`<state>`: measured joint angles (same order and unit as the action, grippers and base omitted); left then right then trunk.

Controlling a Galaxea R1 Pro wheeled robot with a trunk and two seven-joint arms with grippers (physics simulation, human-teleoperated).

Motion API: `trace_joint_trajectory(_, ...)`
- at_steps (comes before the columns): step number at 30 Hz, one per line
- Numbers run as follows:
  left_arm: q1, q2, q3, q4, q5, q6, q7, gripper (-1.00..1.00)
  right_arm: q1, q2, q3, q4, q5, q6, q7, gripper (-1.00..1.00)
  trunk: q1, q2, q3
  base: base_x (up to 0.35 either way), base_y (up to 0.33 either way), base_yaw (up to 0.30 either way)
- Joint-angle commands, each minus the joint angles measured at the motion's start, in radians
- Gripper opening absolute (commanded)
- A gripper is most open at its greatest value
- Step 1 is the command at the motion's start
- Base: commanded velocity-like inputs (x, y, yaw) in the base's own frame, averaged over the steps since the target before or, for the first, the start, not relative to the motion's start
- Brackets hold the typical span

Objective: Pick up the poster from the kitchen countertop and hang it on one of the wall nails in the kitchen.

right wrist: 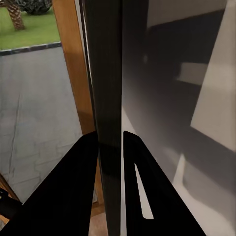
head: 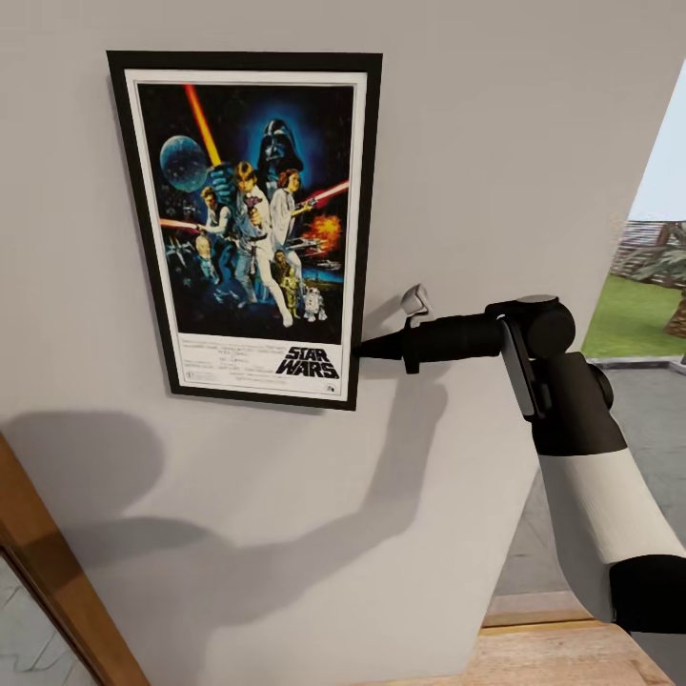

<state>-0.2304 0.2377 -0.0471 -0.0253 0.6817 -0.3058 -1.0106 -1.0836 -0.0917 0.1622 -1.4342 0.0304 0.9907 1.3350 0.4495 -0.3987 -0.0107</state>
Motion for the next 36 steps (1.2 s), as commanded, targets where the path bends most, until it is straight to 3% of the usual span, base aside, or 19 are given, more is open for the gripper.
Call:
trace_joint_trajectory(1, -0.001, 0.0, -0.005, 0.001, 0.004, -0.006, -0.002, 1.0, -0.001, 0.0, 0.0, 0.0, 0.002, 0.011, 0.007, -1.0, 0.0, -0.001, -0.001, 0.0, 0.0, 0.0)
trace_joint_trajectory(25, -0.001, 0.0, -0.005, 0.001, 0.004, -0.006, -0.002, 1.0, -0.001, 0.0, 0.0, 0.0, 0.002, 0.011, 0.008, -1.0, 0.0, -0.001, -0.001, 0.001, 0.0, 0.0)
trace_joint_trajectory(34, -0.001, 0.0, -0.005, 0.001, 0.004, -0.006, -0.002, 1.0, -0.001, 0.0, -0.002, 0.0, 0.004, 0.011, 0.007, -1.0, 0.0, -0.001, -0.001, 0.121, 0.0, 0.0)
trace_joint_trajectory(35, 0.0, 0.001, -0.005, 0.001, 0.004, -0.006, -0.002, 1.0, -0.001, 0.0, -0.002, 0.0, 0.005, 0.011, 0.007, 1.0, 0.0, -0.001, -0.001, 0.027, 0.0, 0.0)
trace_joint_trajectory(36, 0.0, 0.0, -0.005, 0.001, 0.004, -0.006, -0.002, 1.0, -0.001, 0.0, -0.003, 0.001, 0.005, 0.011, 0.007, 1.0, 0.0, -0.001, -0.001, 0.014, 0.0, 0.0)
